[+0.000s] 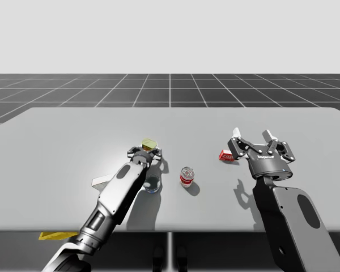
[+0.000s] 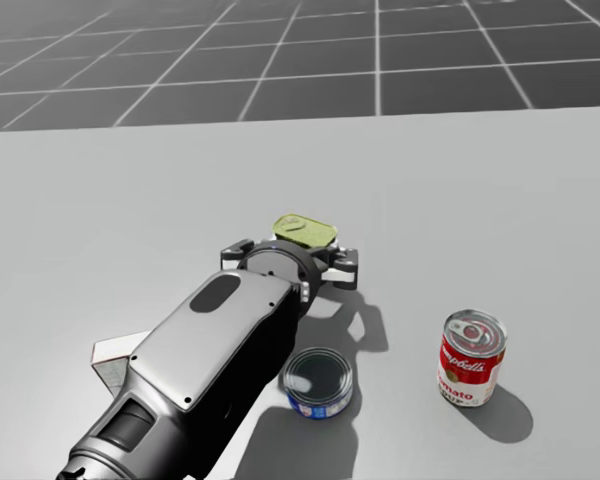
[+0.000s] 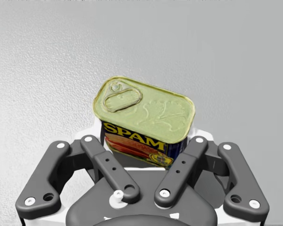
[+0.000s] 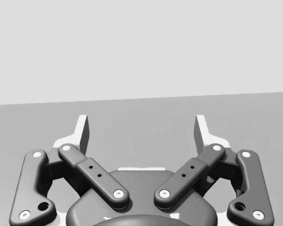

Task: Pick up the potted meat can and lift it.

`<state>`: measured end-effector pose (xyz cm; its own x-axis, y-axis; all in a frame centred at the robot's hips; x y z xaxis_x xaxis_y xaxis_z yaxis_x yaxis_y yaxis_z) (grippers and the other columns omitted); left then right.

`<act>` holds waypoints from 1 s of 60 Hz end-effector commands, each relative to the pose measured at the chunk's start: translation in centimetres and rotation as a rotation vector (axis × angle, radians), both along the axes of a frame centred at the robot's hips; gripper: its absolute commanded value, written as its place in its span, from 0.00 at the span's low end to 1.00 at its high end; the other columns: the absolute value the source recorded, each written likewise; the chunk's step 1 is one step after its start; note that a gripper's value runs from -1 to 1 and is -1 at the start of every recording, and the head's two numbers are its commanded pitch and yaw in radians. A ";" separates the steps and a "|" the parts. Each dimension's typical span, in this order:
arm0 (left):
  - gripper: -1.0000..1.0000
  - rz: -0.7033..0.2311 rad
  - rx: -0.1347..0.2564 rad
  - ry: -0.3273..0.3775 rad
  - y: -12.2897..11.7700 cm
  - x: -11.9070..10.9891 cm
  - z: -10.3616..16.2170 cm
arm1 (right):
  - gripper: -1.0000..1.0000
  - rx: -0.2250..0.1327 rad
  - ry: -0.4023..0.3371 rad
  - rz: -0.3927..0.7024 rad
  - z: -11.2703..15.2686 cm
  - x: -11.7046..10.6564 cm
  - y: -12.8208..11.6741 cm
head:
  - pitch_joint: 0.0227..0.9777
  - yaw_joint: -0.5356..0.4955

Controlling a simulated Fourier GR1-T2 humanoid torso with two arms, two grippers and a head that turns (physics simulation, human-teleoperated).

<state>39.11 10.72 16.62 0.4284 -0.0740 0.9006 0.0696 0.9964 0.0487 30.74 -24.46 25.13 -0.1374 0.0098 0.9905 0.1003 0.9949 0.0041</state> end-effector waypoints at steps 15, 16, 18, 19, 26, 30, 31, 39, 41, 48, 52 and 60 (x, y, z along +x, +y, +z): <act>1.00 -0.087 -0.015 0.045 -0.2 -0.6 -1.3 | 0.00 -0.001 -0.001 -0.006 0.0 0.0 -0.1 | 0.46 0.68; 1.00 -0.086 -0.015 0.046 -0.2 -0.6 -1.3 | 0.00 -0.001 -0.002 -0.007 0.0 0.0 -0.1 | 0.46 0.68; 1.00 -0.087 -0.016 0.047 -0.2 -0.6 -1.3 | 0.00 -0.002 -0.002 -0.007 -0.1 0.0 -0.1 | 0.44 0.68; 1.00 -0.086 -0.016 0.047 -0.2 -0.6 -1.3 | 0.00 -0.002 -0.002 -0.007 -0.1 0.0 -0.1 | 0.44 0.68; 1.00 -0.081 -0.022 0.037 -0.1 -0.6 -1.1 | 0.00 -0.001 -0.001 -0.007 -0.1 0.0 -0.1 | 0.42 0.68; 1.00 -0.080 -0.029 0.032 0.0 -0.6 -0.8 | 0.00 -0.001 -0.001 -0.007 -0.1 0.0 -0.1 | 0.41 0.68; 1.00 -0.082 -0.028 0.029 0.1 -0.6 -0.6 | 0.00 -0.001 -0.001 -0.008 -0.1 0.0 -0.1 | 0.41 0.68; 1.00 -0.095 -0.022 -0.018 0.4 -0.8 1.1 | 0.00 -0.002 -0.002 -0.008 -0.1 0.1 -0.1 | 0.42 0.68; 1.00 -0.099 -0.025 -0.029 0.5 -0.9 1.7 | 0.00 -0.002 -0.002 -0.010 -0.1 0.1 -0.2 | 0.41 0.68; 1.00 -0.109 -0.038 -0.066 0.7 -1.0 3.7 | 0.00 -0.003 -0.002 -0.011 -0.1 0.2 -0.2 | 0.41 0.68; 1.00 -0.117 -0.044 -0.089 0.7 -1.1 4.9 | 0.00 -0.007 -0.002 -0.016 -0.1 0.2 -0.2 | 0.41 0.68; 1.00 -0.127 -0.034 -0.144 0.8 -1.6 7.3 | 0.00 -0.016 -0.005 -0.020 -0.1 0.2 -0.2 | 0.41 0.68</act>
<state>36.70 12.59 18.98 0.4065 -0.0660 0.9113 0.0725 0.9966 0.0399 30.92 -24.59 24.99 -0.1404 0.0220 0.9898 0.1159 0.9932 -0.0057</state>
